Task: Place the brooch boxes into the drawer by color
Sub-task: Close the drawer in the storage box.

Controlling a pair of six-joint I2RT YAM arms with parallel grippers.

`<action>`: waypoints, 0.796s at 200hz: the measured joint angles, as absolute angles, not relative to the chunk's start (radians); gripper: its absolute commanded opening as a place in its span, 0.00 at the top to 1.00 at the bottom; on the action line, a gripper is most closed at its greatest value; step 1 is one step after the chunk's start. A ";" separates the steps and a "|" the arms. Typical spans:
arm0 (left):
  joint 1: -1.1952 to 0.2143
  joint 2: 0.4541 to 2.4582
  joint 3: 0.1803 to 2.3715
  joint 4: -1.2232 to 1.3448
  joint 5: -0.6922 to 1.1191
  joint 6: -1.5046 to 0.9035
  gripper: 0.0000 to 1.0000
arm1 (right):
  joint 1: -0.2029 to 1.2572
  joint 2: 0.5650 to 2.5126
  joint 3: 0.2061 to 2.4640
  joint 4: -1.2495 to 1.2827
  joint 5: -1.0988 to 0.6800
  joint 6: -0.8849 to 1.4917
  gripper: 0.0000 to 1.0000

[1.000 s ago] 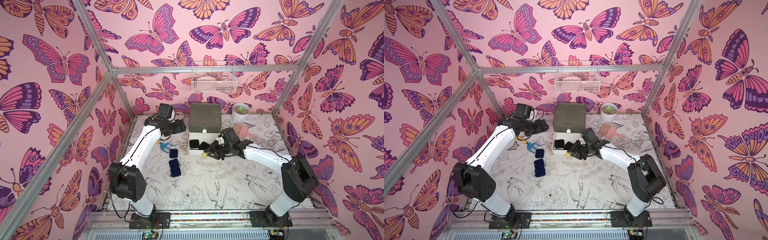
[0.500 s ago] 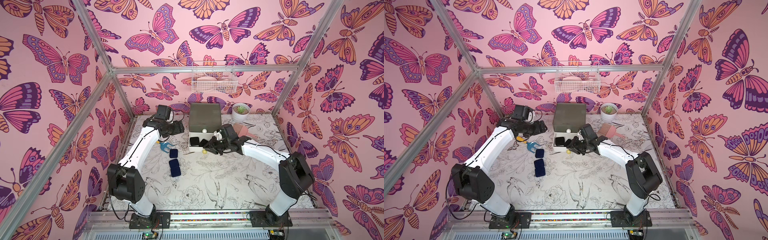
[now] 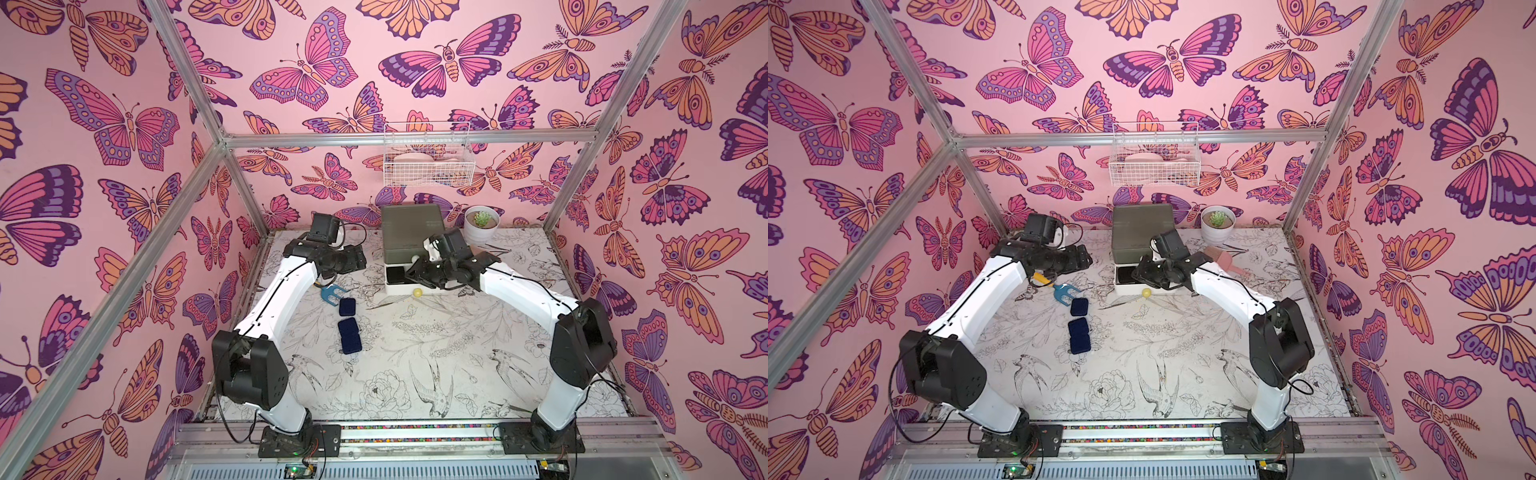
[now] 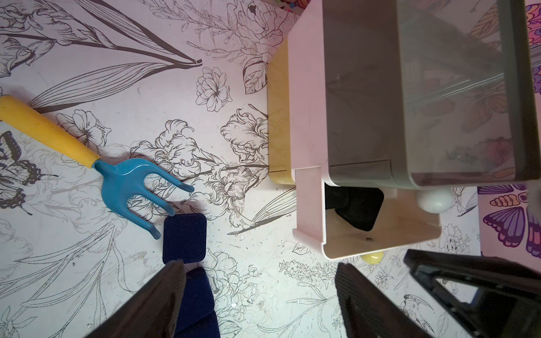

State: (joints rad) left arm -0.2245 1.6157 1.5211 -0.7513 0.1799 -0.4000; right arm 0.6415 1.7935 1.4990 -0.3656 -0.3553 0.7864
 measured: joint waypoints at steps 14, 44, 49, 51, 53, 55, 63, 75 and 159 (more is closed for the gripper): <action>-0.218 1.610 1.518 -0.752 0.180 -0.397 0.13 | 0.635 1.780 1.496 -0.360 -0.355 0.759 0.59; -0.210 1.599 1.514 -0.751 0.183 -0.393 0.13 | 0.627 1.680 1.404 -0.345 -0.337 0.721 0.63; -0.210 1.598 1.512 -0.751 0.185 -0.393 0.13 | 0.624 1.651 1.374 -0.339 -0.335 0.720 0.68; -0.210 1.598 1.511 -0.751 0.185 -0.393 0.13 | 0.624 1.639 1.359 -0.333 -0.336 0.720 0.70; -0.210 1.597 1.510 -0.751 0.186 -0.393 0.13 | 0.623 1.627 1.346 -0.331 -0.337 0.722 0.72; -0.210 1.597 1.509 -0.751 0.187 -0.393 0.13 | 0.619 1.612 1.330 -0.326 -0.336 0.722 0.74; -0.210 1.597 1.506 -0.751 0.189 -0.393 0.13 | 0.607 1.558 1.266 -0.301 -0.342 0.728 0.89; -0.210 1.597 1.501 -0.751 0.193 -0.393 0.13 | 0.566 1.468 1.155 -0.244 -0.361 0.764 1.00; -0.199 1.597 1.493 -0.747 0.225 -0.393 0.14 | 0.408 1.442 0.910 -0.101 -0.471 0.875 1.00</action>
State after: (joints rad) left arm -0.1993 1.5970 1.4933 -0.7467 0.2253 -0.3931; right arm 0.4080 1.4418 0.9100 -0.1013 -0.4709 0.8753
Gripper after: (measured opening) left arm 0.865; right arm 0.047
